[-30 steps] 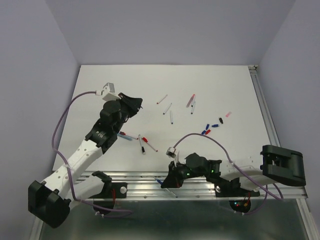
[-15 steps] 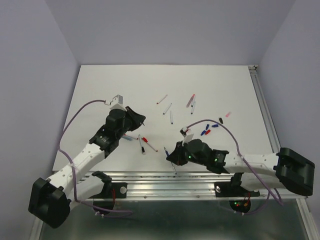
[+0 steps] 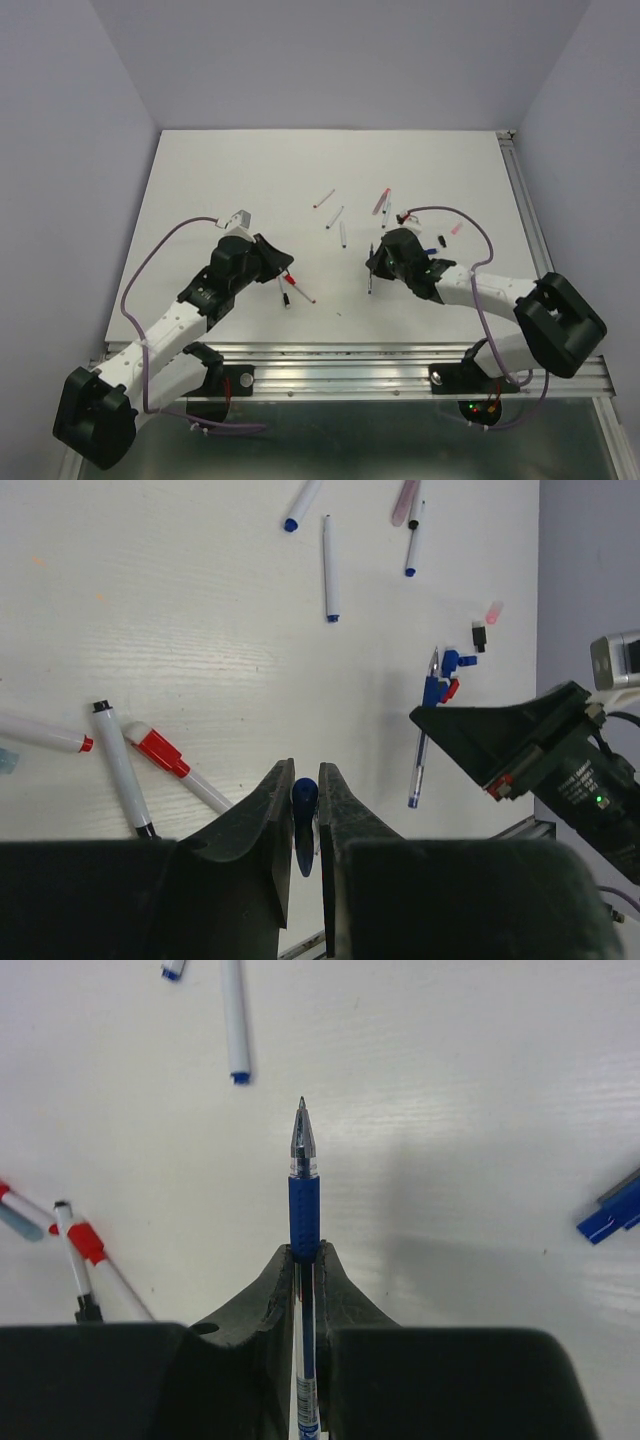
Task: Open the pen caps
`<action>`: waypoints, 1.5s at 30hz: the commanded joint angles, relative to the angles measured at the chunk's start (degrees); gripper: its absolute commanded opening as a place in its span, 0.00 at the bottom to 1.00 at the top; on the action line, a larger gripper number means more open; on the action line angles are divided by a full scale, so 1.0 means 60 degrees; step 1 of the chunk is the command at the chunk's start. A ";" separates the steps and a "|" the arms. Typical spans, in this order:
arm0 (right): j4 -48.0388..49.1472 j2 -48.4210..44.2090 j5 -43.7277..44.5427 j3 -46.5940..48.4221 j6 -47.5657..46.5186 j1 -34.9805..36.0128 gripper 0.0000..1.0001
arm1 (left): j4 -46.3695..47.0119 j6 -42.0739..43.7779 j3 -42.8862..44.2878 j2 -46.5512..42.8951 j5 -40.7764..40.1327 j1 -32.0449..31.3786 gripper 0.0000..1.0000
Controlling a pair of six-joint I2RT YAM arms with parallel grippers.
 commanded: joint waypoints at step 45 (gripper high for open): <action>-0.0771 0.0640 0.0428 0.2444 -0.1226 -0.0880 0.40 | 0.0994 0.0250 0.0400 0.0693 0.0996 -0.0587 0.00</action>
